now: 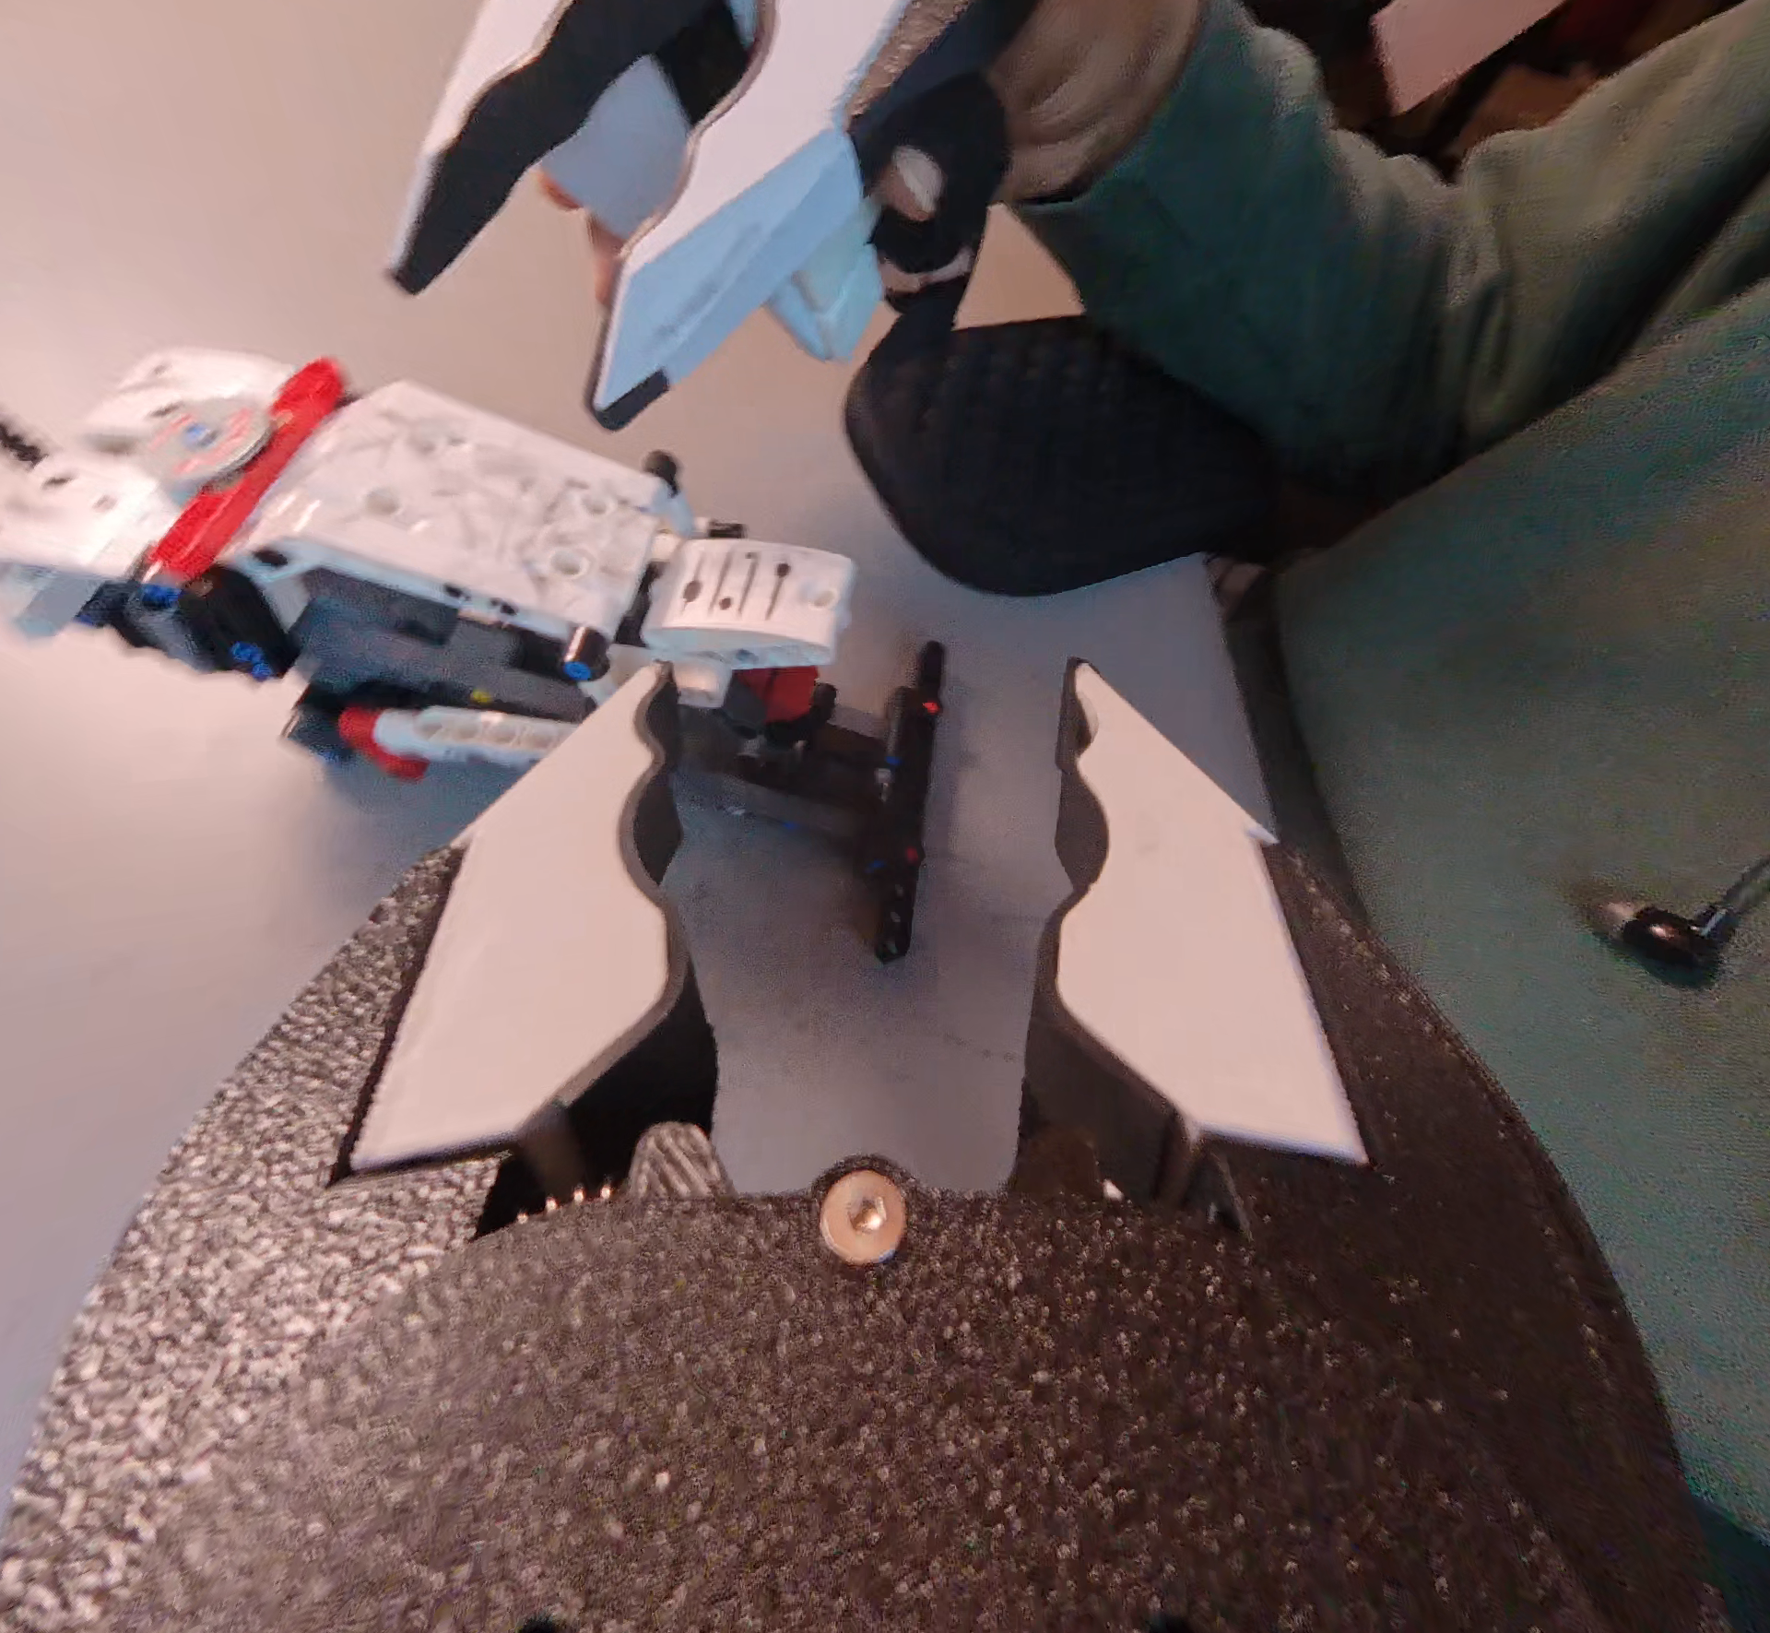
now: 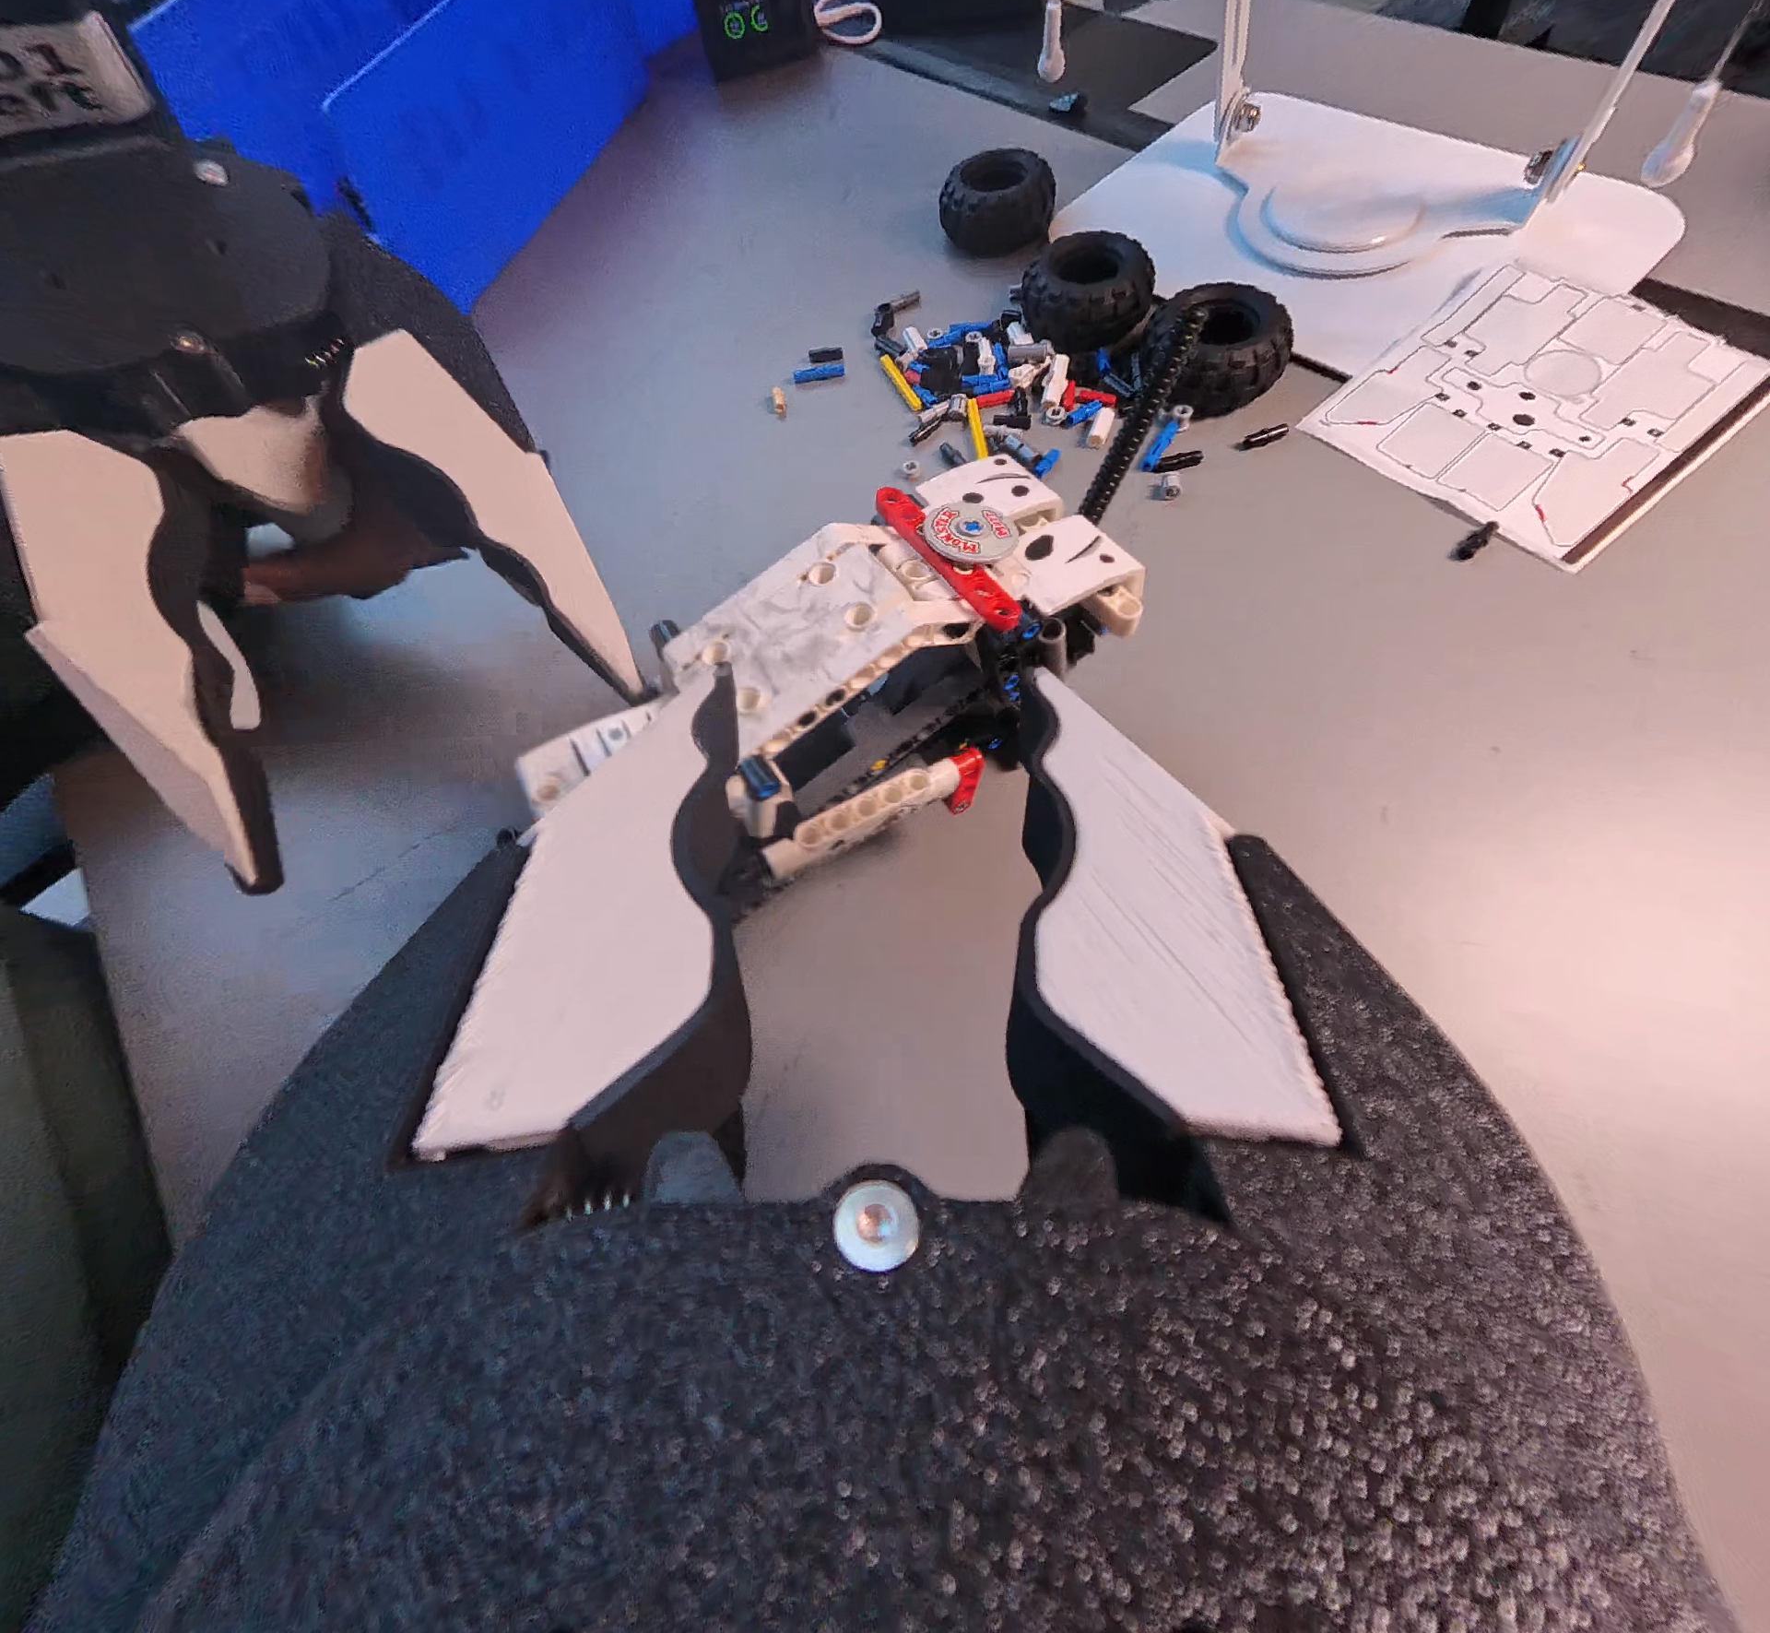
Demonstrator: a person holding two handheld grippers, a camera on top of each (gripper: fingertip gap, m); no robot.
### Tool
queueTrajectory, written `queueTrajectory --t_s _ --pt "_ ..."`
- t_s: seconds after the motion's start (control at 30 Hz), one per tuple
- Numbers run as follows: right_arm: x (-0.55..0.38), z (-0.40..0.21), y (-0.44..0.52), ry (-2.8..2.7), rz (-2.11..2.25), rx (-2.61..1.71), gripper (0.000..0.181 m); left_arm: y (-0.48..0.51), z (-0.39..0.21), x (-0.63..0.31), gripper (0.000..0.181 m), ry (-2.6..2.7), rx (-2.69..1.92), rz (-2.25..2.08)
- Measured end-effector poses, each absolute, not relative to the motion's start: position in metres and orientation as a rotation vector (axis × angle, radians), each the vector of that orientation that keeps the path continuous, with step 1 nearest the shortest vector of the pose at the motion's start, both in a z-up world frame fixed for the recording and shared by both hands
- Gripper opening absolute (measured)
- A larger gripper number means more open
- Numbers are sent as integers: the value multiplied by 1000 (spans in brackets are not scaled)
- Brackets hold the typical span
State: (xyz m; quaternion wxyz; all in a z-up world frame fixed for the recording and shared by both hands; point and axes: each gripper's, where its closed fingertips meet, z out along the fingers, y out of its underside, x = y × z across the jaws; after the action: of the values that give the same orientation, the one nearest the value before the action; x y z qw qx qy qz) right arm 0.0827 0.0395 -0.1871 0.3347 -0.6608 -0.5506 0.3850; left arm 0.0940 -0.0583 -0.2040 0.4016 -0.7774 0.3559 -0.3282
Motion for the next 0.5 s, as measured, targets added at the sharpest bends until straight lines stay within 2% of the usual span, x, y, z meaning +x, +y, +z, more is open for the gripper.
queueTrajectory --t_s 0.1,0.17,0.3,0.43,0.5 --pt "95 -183 26 -1518 923 -1751 76 -68 -205 116 86 1006 -1836 -891" --pt "95 -180 11 -1558 900 -1757 86 -72 -201 115 73 1047 -1809 -892" --pt "81 -199 7 -1612 713 -1806 99 -65 -172 91 66 974 -1731 -853" --pt "59 -225 6 -1741 670 -1852 94 -30 -133 26 73 671 -1623 -562" --pt "55 -226 -1 -1878 672 -1805 79 -20 -118 -12 73 538 -1559 -428"
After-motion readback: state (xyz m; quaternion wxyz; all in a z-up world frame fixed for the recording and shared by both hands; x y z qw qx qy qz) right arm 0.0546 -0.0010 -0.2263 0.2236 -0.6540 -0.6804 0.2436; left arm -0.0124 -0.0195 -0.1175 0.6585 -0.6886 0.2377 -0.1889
